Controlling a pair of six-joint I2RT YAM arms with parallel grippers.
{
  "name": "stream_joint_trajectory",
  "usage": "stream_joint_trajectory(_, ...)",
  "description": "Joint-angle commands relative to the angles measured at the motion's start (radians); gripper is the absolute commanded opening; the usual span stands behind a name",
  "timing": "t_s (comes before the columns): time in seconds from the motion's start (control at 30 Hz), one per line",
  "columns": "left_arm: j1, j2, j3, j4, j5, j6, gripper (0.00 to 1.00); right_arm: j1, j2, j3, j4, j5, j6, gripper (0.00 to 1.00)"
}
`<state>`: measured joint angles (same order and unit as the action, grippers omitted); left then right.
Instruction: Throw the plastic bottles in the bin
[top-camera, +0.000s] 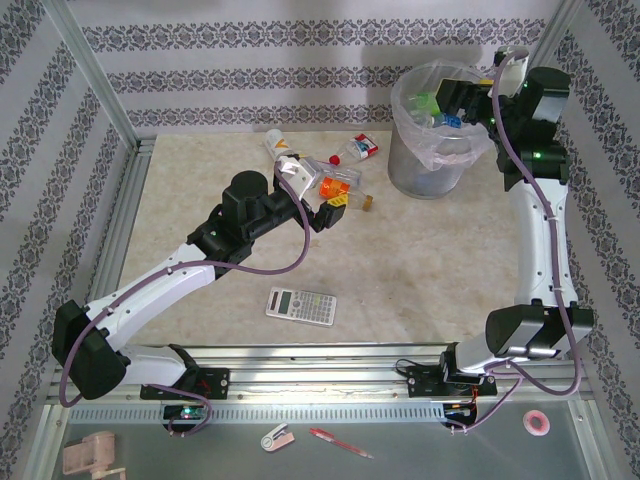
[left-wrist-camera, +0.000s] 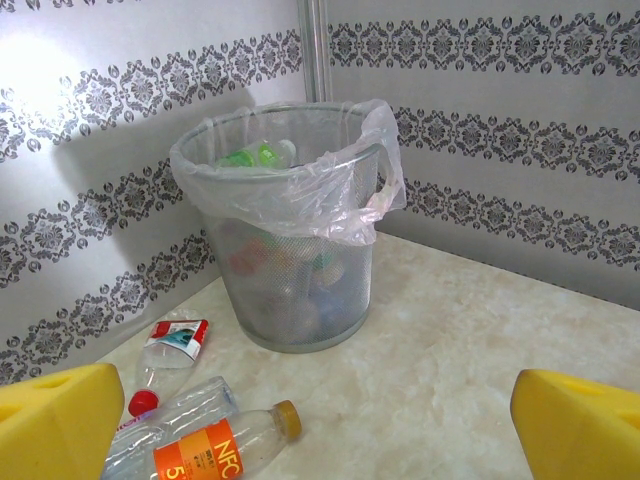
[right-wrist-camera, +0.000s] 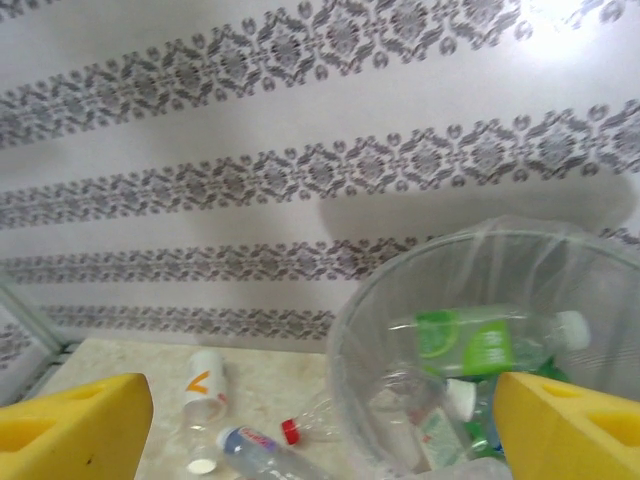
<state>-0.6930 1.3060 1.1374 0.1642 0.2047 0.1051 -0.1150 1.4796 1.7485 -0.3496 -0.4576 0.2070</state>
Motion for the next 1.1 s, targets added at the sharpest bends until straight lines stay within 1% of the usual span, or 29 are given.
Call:
stream_joint_trajectory(0.0,-0.010,-0.039,0.018,-0.006,-0.002,0.019,1.00,0.015,-0.025,-0.030,-0.011,-0.091,0.025,0.88)
stream_joint_trajectory(0.27,-0.010,-0.063,0.003,-0.002,-0.010,0.013,1.00,0.074,-0.038,-0.102,-0.028,-0.142,-0.003,0.88)
stream_joint_trajectory(0.47,-0.010,-0.079,-0.002,-0.006,-0.012,0.013,1.00,0.154,-0.033,-0.157,-0.087,-0.175,-0.137,0.89)
stream_joint_trajectory(0.6,-0.010,-0.088,-0.007,-0.005,-0.014,0.010,1.00,0.195,-0.024,-0.177,-0.134,-0.176,-0.218,0.90)
stream_joint_trajectory(0.73,-0.011,-0.094,-0.010,-0.006,-0.012,0.005,1.00,0.202,-0.016,-0.210,-0.138,-0.192,-0.250,0.90)
stream_joint_trajectory(0.87,-0.010,-0.102,-0.014,-0.008,-0.015,0.005,1.00,0.204,-0.006,-0.242,-0.134,-0.240,-0.286,0.91)
stream_joint_trajectory(1.07,-0.010,-0.112,-0.019,-0.011,-0.018,0.006,1.00,0.204,0.017,-0.275,-0.156,-0.234,-0.354,0.92)
